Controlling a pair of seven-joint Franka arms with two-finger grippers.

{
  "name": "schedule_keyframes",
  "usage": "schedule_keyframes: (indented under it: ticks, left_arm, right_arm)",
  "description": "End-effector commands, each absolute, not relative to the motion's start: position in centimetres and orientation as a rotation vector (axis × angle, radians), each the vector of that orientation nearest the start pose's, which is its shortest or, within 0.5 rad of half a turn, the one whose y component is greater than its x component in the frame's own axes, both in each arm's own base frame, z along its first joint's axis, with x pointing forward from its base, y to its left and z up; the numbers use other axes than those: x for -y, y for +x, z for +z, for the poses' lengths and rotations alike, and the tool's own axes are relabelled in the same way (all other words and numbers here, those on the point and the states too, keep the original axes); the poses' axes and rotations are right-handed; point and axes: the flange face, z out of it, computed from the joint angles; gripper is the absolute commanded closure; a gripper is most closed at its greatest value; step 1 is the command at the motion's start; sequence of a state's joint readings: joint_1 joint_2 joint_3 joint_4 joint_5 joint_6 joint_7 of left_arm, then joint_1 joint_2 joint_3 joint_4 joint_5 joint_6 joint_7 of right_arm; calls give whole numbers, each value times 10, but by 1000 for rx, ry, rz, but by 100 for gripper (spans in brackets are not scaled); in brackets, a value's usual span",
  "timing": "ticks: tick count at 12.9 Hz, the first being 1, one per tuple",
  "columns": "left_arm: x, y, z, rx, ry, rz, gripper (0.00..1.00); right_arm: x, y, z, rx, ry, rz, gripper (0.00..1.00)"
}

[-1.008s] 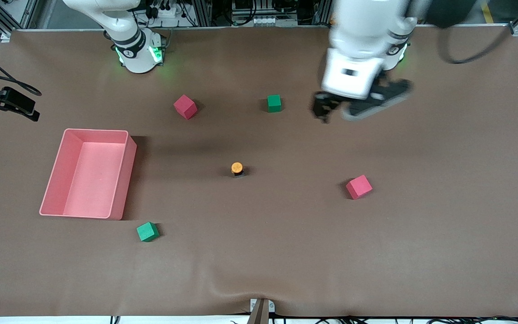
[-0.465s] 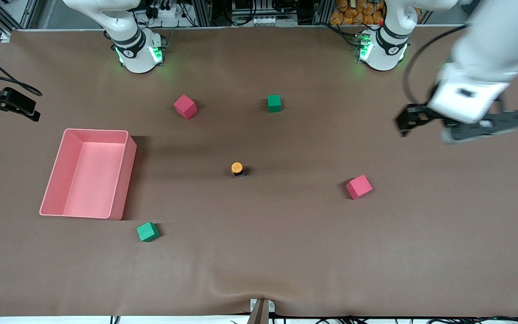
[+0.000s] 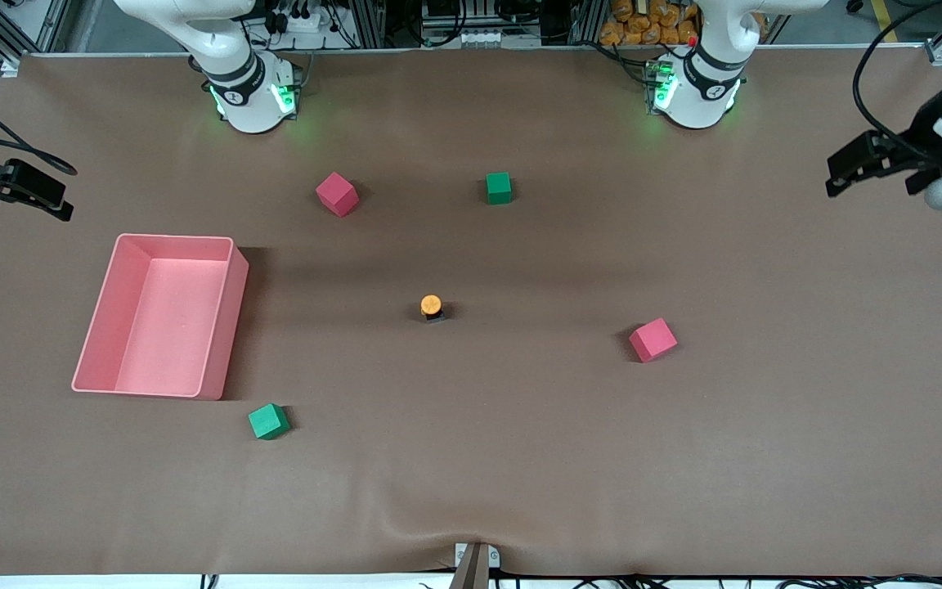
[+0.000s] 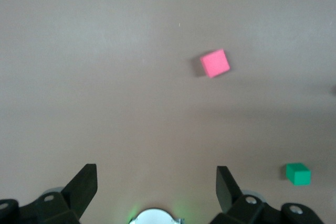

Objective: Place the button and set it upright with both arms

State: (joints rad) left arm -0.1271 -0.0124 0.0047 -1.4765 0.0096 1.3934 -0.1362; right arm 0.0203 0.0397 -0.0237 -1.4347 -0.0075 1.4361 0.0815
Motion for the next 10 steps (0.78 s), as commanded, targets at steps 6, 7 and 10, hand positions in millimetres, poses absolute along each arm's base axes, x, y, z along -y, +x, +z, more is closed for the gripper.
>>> schedule_keyframes:
  ticks: [6,7,10]
  left_arm:
    - [33,501,645,12,-3134,118,0]
    - [36,498,646,6,-3128,117,0]
    - [37,497,652,-79,-3125,98,0]
  right_arm:
    - [5,551,655,-140,-3161,62,0]
    - [5,551,655,-142,-3161,62,0]
    - [5,551,655,-140,-3161,59,0]
